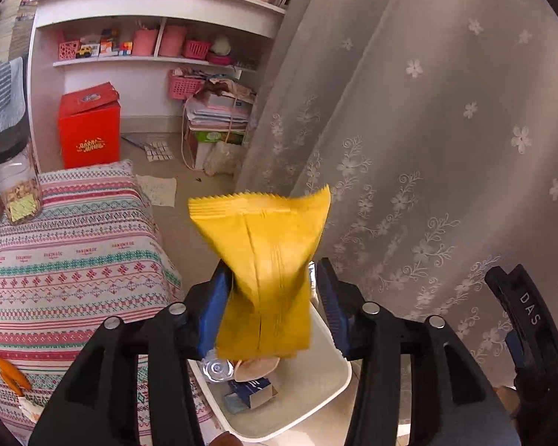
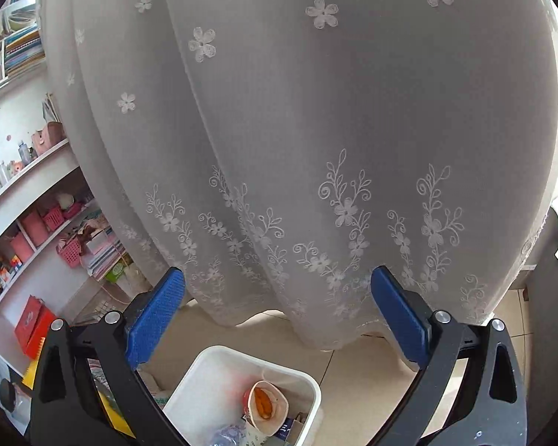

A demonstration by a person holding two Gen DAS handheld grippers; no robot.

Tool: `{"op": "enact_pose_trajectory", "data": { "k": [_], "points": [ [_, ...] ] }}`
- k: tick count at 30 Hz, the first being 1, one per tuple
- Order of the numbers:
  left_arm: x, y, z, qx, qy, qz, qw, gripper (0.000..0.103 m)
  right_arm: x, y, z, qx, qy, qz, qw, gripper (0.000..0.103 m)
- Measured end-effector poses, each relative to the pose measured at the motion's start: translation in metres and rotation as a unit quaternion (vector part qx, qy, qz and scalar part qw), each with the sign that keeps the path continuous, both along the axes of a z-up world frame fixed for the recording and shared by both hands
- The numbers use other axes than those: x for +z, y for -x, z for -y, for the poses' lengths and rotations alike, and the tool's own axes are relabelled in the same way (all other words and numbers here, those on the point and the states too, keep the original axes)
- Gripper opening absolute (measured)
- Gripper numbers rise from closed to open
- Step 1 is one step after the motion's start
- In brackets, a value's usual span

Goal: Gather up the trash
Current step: 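Carry the yellow packet over the white bin and open the left gripper, then grasp the crumpled white paper on the table with the left gripper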

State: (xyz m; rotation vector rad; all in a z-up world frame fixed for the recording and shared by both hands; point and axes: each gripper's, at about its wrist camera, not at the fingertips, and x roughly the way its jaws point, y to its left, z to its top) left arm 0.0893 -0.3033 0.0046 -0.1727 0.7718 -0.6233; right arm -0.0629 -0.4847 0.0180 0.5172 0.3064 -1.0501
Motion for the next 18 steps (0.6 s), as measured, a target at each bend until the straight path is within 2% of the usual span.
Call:
{"op": "enact_pose_trajectory", "data": {
  "k": [2, 7, 11, 15, 18],
  "points": [
    [0.0, 0.001, -0.002, 0.004, -0.004, 0.0, 1.0, 0.06, 0.0, 0.0, 0.0, 0.0, -0.001, 0.001, 1.0, 0.096],
    [-0.001, -0.001, -0.017, 0.023, -0.015, -0.007, 0.9996, 0.07, 0.001, -0.001, -0.006, 0.009, -0.001, 0.003, 1.0, 0.096],
    [-0.002, -0.001, -0.033, 0.042, -0.052, -0.008, 0.9977, 0.077, 0.0, -0.006, -0.02, 0.036, -0.007, 0.003, 0.999, 0.096],
    [0.003, -0.004, -0.057, 0.057, -0.104, -0.001, 0.9929, 0.077, -0.001, -0.022, -0.044, 0.089, -0.004, -0.015, 0.996, 0.096],
    [0.008, -0.005, -0.081, 0.076, -0.128, 0.004, 0.9888, 0.084, 0.002, -0.029, -0.061, 0.123, 0.0, -0.013, 0.992, 0.096]
  ]
}}
